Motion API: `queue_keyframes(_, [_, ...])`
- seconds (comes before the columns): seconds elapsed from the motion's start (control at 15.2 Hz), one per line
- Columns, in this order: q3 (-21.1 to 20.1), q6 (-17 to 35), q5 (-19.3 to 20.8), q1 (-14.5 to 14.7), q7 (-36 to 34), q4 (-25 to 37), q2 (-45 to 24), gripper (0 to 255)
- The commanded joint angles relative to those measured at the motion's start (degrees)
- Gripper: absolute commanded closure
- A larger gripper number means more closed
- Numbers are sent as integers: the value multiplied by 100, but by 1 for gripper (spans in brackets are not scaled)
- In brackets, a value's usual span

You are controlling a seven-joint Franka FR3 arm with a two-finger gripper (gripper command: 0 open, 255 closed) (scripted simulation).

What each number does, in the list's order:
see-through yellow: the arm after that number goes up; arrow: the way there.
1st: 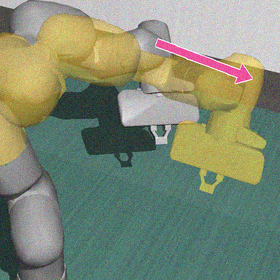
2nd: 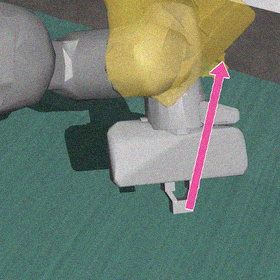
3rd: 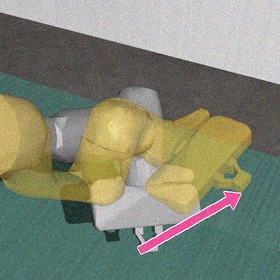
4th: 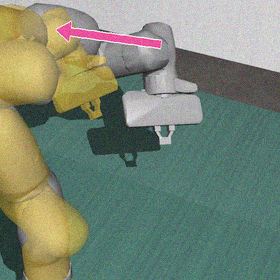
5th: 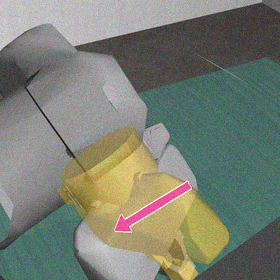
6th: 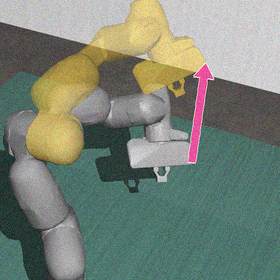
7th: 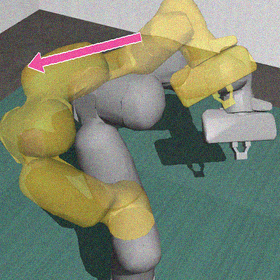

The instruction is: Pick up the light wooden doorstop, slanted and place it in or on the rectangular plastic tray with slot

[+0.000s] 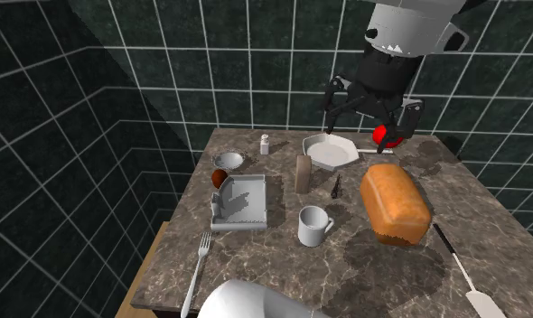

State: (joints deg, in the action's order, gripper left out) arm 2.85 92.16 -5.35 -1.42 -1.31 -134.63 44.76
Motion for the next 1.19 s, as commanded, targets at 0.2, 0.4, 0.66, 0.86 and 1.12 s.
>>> queue_keyframes(0.2, [-168,647,-77,67,-85,-262,-283,0])
queue_keyframes(0.4, [-335,1296,-142,136,-170,-448,-646,0])
queue_keyframes(0.66, [-554,2154,-205,218,-289,-574,-1243,0])
queue_keyframes(0.86, [-714,2777,-219,269,-389,-575,-1767,0])
queue_keyframes(1.12, [-921,3559,-175,314,-551,-452,-2543,0])
